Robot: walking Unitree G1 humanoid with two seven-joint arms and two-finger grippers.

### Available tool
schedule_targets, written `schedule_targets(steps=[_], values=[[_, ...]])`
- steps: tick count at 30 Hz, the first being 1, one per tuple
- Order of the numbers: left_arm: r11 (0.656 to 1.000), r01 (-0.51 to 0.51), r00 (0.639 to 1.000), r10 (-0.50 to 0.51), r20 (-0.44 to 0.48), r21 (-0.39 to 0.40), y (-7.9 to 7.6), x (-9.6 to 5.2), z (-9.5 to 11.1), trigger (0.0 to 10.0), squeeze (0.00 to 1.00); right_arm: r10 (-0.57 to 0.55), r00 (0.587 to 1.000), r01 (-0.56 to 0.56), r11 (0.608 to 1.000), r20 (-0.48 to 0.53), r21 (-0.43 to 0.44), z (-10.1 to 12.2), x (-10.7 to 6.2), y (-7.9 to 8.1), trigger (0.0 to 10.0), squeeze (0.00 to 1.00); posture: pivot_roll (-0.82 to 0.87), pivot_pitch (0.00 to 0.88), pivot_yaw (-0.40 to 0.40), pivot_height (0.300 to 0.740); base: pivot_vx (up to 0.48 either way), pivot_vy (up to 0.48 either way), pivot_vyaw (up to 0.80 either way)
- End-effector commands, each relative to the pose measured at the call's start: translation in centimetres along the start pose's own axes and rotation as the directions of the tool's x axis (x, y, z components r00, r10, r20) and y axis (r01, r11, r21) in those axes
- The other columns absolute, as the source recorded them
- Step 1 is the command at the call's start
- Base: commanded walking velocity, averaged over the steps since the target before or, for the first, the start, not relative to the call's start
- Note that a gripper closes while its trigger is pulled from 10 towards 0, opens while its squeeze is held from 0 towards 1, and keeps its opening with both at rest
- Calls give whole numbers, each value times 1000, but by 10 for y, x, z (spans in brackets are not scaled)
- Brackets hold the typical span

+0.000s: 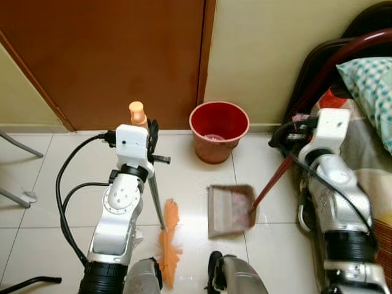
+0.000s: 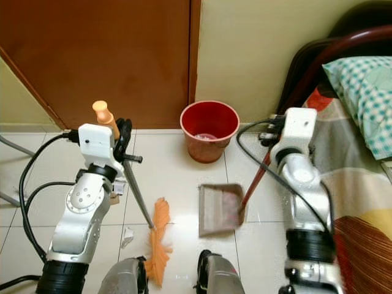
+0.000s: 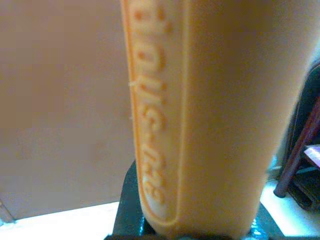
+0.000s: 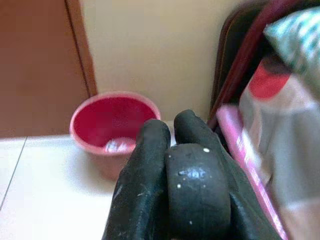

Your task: Sweep floor

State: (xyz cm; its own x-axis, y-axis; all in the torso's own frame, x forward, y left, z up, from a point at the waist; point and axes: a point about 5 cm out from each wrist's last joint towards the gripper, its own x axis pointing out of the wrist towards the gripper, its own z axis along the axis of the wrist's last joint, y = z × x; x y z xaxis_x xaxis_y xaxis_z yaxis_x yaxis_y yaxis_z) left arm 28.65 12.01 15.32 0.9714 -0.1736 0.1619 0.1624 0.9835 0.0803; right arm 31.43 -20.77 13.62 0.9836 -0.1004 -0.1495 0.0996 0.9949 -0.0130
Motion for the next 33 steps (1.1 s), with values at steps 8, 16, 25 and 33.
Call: schedule_targets(steps=[8, 16, 25, 33], values=[[1000, -6, 999, 7, -40, 24, 1, -2, -7, 10000, 0, -62, 992, 57, 997, -113, -42, -25, -21, 1, 10000, 0, 7, 138, -27, 740, 0, 0, 0], [1000, -4, 999, 5, -44, 24, 1, -2, -8, 10000, 0, -132, 963, 127, 991, -234, -37, -45, -53, -14, 10000, 0, 4, 141, -31, 740, 0, 0, 0], [1000, 0, 999, 1, -53, 31, 2, -1, -9, 10000, 0, -51, 942, 51, 999, -330, -8, -43, -92, -12, 10000, 0, -9, 145, -24, 740, 0, 0, 0], [999, 16, 998, -14, -59, 31, -1, 2, -10, 10000, 0, 20, 945, -25, 1000, -326, -11, -36, -84, -15, 10000, 0, -22, 142, -9, 740, 0, 0, 0]])
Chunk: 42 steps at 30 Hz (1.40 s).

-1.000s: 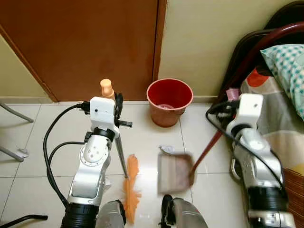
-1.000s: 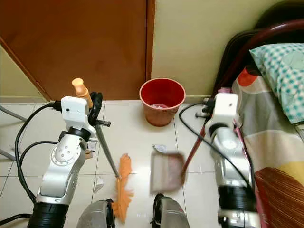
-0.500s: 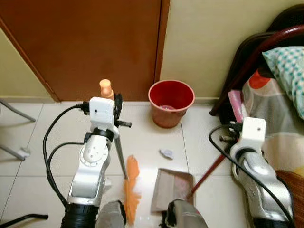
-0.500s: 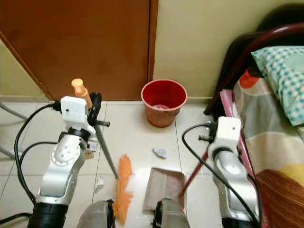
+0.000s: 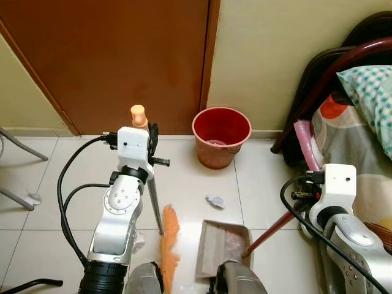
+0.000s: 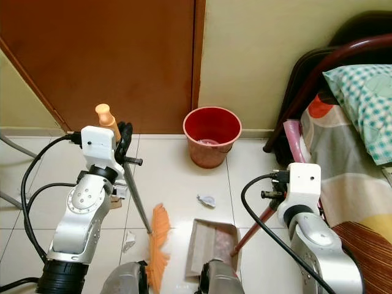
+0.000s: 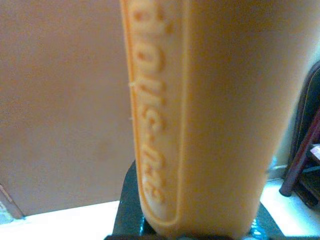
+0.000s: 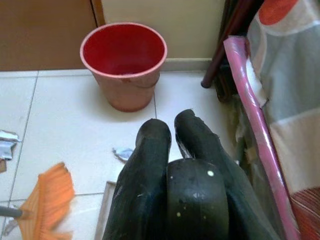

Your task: Sweep floor

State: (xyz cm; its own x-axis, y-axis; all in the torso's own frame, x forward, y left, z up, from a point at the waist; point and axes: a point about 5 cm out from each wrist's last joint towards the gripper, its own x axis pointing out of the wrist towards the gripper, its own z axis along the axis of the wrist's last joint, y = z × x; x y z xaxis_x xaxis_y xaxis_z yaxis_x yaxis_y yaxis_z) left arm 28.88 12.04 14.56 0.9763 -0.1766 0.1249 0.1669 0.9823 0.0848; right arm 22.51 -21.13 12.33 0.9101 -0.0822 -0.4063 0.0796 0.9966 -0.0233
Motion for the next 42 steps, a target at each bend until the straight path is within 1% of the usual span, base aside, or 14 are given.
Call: schedule_targets(steps=[1, 2, 3, 4, 5, 6, 10, 11, 12, 13, 22, 32, 37, 42], values=[[999, 16, 1000, -15, -21, 28, -1, 2, -2, 10000, 0, 37, 999, -37, 999, -26, -19, -3, 9, 2, 10000, 0, -26, 143, 0, 740, 0, 0, 0], [999, 16, 1000, -15, -21, 28, -1, 2, -2, 10000, 0, 37, 999, -37, 999, -26, -19, -3, 9, 2, 10000, 0, -26, 143, 0, 740, 0, 0, 0], [999, 21, 1000, -21, -20, 31, -2, 3, -1, 10000, 0, 62, 998, -62, 998, 8, -20, 2, 14, 6, 9176, 0, -26, 144, 8, 740, 0, 0, 0], [999, 23, 1000, -22, -20, 33, -1, 3, -1, 10000, 0, 66, 998, -66, 998, 19, -14, 4, 18, 8, 1451, 0, -26, 144, 8, 740, 0, 0, 0], [999, 23, 1000, -22, -20, 33, -1, 3, -1, 10000, 0, 66, 998, -66, 998, 19, -14, 4, 18, 8, 1451, 0, -26, 144, 8, 740, 0, 0, 0], [999, 23, 1000, -22, -19, 36, 0, 4, 0, 10000, 0, 65, 997, -66, 998, 44, 6, 8, 20, 10, 0, 0, -26, 144, 8, 740, 0, 0, 0], [999, 10, 1000, -9, -20, 44, 6, 2, 0, 10000, 0, 53, 991, -54, 999, 119, 5, 16, 26, 19, 235, 0, -20, 149, 12, 740, 0, 0, 0], [999, 8, 1000, -7, -20, 45, 7, 0, -1, 10000, 0, 49, 991, -51, 999, 126, 6, 16, 27, 20, 5529, 0, -18, 151, 13, 740, 0, 0, 0], [999, 8, 1000, -7, -20, 45, 7, 0, -1, 10000, 0, 49, 991, -51, 999, 126, 6, 16, 27, 20, 5529, 0, -18, 151, 13, 740, 0, 0, 0], [999, 4, 1000, -3, -22, 44, 9, -2, -1, 10000, 0, 18, 991, -23, 999, 131, 39, 14, 30, 22, 10000, 0, -15, 155, 13, 740, 0, 0, 0], [997, -19, 999, 21, -31, 69, 16, -7, -2, 10000, 0, -99, 965, 76, 992, 243, 104, 31, 35, 27, 10000, 0, -18, 168, 7, 740, 0, 0, 0], [991, -115, 992, 119, -52, 70, 33, -17, -5, 10000, 0, -18, 925, -54, 982, 379, 179, 62, 42, 37, 10000, 0, -13, 146, -9, 740, 0, 0, 0], [993, -94, 995, 97, -34, 77, 27, -17, -5, 10000, 0, -52, 885, 44, 999, 462, 28, 75, 42, 35, 10000, 0, -12, 126, -26, 740, 0, 0, 0], [996, -74, 997, 76, -33, 47, 19, -17, -3, 10000, 0, -94, 887, 80, 996, 452, 49, 64, 44, 25, 10000, 0, 7, 116, -29, 740, 0, 0, -125]])
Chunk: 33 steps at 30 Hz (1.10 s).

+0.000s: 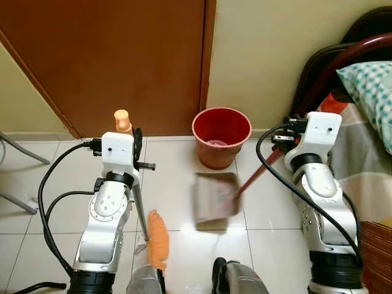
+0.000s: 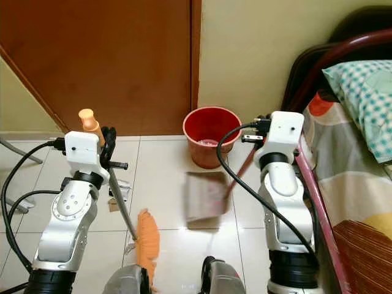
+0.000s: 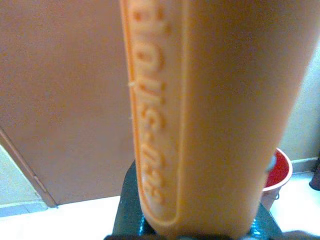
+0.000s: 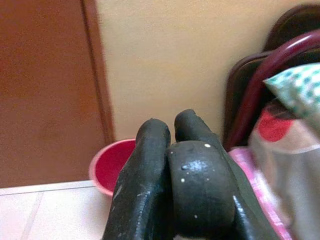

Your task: Sweep floor

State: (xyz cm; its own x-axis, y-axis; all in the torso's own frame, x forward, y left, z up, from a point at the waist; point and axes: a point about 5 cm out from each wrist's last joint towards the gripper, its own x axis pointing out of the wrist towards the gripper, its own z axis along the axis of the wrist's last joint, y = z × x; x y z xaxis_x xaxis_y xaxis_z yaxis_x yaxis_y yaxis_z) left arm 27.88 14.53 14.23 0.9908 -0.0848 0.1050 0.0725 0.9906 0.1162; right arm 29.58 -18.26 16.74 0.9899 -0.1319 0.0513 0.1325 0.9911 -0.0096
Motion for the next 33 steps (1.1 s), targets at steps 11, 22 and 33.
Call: schedule_targets(steps=[11, 22, 33], values=[[1000, 16, 1000, -17, -21, -14, -2, -2, -7, 10000, 0, 2, 999, 1, 998, 48, -58, -10, -4, 2, 10000, 0, 3, 93, -13, 740, 233, 0, -273], [999, 28, 999, -28, -18, -37, -5, -4, -8, 10000, 0, 20, 996, -12, 995, 84, -100, -8, 4, 0, 10000, 0, 6, 91, -31, 740, 289, 0, 0], [999, 38, 999, -39, -29, -36, -8, -4, -10, 10000, 0, 29, 996, -20, 994, 81, -109, -11, 6, 0, 10000, 0, 9, 85, -35, 740, 319, 0, 0]])
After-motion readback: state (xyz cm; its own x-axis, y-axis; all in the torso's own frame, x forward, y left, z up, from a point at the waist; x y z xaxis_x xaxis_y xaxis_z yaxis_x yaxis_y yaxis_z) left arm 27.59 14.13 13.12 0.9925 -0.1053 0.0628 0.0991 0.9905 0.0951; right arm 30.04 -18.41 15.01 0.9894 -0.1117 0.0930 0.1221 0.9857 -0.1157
